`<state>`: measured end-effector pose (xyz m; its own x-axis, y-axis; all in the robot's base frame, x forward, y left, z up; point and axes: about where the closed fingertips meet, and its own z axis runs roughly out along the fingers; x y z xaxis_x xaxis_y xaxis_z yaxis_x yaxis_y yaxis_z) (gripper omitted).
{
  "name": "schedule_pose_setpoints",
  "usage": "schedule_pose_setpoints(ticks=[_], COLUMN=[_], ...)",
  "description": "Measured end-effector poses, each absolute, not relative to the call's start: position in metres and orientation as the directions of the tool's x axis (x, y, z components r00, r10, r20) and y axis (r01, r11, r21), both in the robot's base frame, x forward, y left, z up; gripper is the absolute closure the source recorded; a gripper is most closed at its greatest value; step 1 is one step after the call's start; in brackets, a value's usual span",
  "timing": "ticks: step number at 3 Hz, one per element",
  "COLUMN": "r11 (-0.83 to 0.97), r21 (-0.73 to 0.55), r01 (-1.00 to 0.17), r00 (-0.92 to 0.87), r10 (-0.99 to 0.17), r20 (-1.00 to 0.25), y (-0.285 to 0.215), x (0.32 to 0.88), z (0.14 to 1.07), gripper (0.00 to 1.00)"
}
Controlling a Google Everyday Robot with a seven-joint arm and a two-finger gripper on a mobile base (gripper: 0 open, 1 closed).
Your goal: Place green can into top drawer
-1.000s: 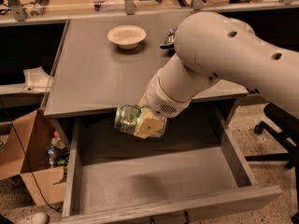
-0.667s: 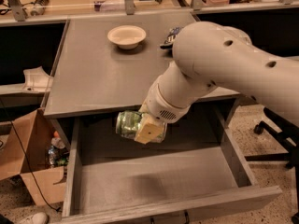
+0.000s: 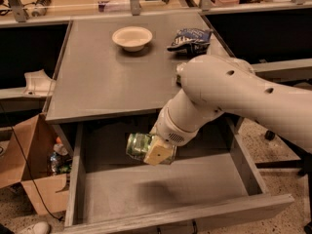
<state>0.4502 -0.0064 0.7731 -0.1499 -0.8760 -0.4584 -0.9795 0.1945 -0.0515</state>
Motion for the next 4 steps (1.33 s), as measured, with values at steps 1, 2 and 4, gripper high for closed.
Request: schedule_pose_setpoints(ticks=[1,2,4], r11=[0.195,0.197,0.219], r21=[-0.051,-0.019,0.032], r01=[-0.980,-0.980,-0.975], r00=[-0.150,-0.166,-0.210], r10=[-0.876,-0.873,-0.868], r20=[-0.458,-0.458,-0.451], y=[-0.006,-0.005,-0.005], x=[0.450,0.445,0.443], z=[0.773,0.759,0.716], gripper=[1.00,1.00,1.00])
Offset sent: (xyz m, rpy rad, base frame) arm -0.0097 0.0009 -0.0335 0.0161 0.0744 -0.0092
